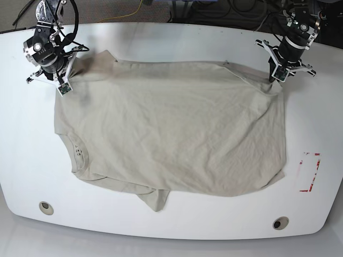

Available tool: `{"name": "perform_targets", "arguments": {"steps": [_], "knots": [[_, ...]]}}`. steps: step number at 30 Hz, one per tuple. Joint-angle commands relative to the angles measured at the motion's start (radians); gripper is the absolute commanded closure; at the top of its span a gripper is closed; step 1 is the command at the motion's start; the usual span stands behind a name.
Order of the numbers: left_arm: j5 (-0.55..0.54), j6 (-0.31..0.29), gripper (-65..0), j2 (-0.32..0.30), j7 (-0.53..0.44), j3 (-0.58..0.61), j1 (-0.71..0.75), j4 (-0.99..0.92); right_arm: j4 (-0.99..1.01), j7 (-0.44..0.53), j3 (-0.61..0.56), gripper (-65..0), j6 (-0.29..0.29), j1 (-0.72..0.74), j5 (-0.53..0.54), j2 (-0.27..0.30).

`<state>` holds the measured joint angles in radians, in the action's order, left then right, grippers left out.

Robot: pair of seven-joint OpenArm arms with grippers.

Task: Layout the t-shirt on the table in an organized manner, then fold the t-shirt properly
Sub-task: 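Swing the held shirt up and lay it flat across the table, then open both grippers and release the shirt shoulders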

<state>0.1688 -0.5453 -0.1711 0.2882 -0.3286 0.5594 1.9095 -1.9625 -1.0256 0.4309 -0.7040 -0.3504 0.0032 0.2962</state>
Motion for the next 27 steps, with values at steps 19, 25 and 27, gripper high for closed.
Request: {"name": "perform_targets", "arguments": {"steps": [19,25,27], "knots": [[0.048,-0.127,-27.0,0.0,0.159,-0.132,-0.045,0.025,-0.021,0.009,0.015,-56.6,0.013,-0.098,-0.006,0.008],[0.041,-0.127,-26.9,0.0,0.158,-0.2,-0.138,0.023,-0.018,0.011,0.073,-56.6,0.013,-0.008,-0.006,0.008],[0.031,-0.127,-26.7,-0.003,0.158,-0.217,-0.175,0.023,-0.018,0.011,0.075,-56.6,0.011,0.024,-0.006,0.011]]}}
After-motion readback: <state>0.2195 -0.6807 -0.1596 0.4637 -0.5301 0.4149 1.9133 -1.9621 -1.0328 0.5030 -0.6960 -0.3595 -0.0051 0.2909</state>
